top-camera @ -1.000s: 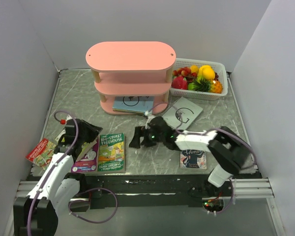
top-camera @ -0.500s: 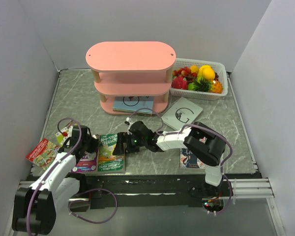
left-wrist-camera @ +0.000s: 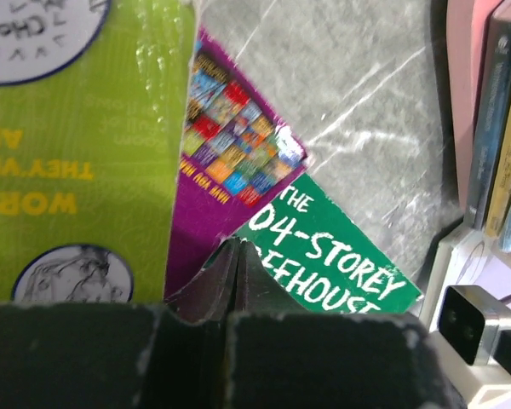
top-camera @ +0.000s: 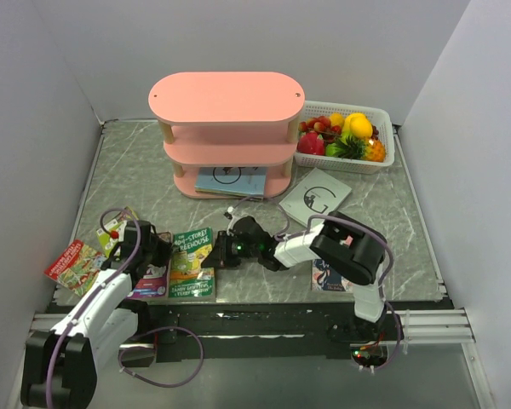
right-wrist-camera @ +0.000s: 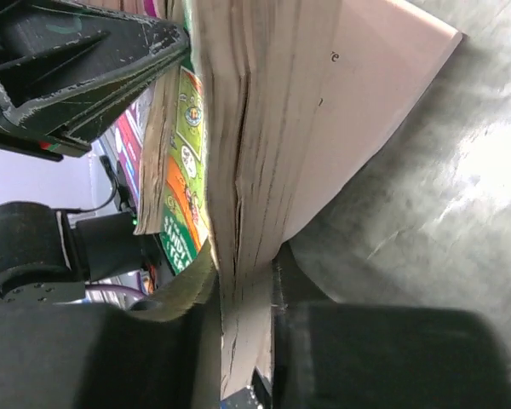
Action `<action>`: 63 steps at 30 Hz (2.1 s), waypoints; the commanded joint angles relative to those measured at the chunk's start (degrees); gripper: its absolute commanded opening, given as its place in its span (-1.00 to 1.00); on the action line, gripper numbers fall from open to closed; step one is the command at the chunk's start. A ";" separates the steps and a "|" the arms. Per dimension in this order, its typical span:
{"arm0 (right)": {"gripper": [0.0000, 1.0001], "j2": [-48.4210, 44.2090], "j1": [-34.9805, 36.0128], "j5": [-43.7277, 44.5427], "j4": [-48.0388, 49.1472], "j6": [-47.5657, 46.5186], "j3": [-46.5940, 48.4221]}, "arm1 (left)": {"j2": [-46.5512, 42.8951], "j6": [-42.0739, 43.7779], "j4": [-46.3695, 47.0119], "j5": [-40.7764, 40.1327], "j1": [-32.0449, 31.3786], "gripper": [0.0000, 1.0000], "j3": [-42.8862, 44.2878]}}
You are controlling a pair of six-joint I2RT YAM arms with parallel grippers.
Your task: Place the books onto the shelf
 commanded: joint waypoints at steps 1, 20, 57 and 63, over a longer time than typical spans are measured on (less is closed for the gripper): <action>-1.00 -10.59 1.22 0.63 -9.16 -7.14 0.07 | -3.32 0.94 -9.33 0.18 -0.29 -0.98 1.84; -1.00 -44.71 -13.02 -34.95 -46.02 -20.52 7.01 | -21.43 15.72 -1.99 36.63 -0.29 0.76 13.73; 0.00 -38.44 -13.55 -9.31 -71.68 -30.56 29.33 | -20.03 6.04 25.74 45.46 -2.93 -0.97 13.98; 0.57 -54.25 -14.43 13.54 -64.32 -26.59 24.53 | -17.22 -1.94 27.30 25.69 -2.93 -0.98 22.24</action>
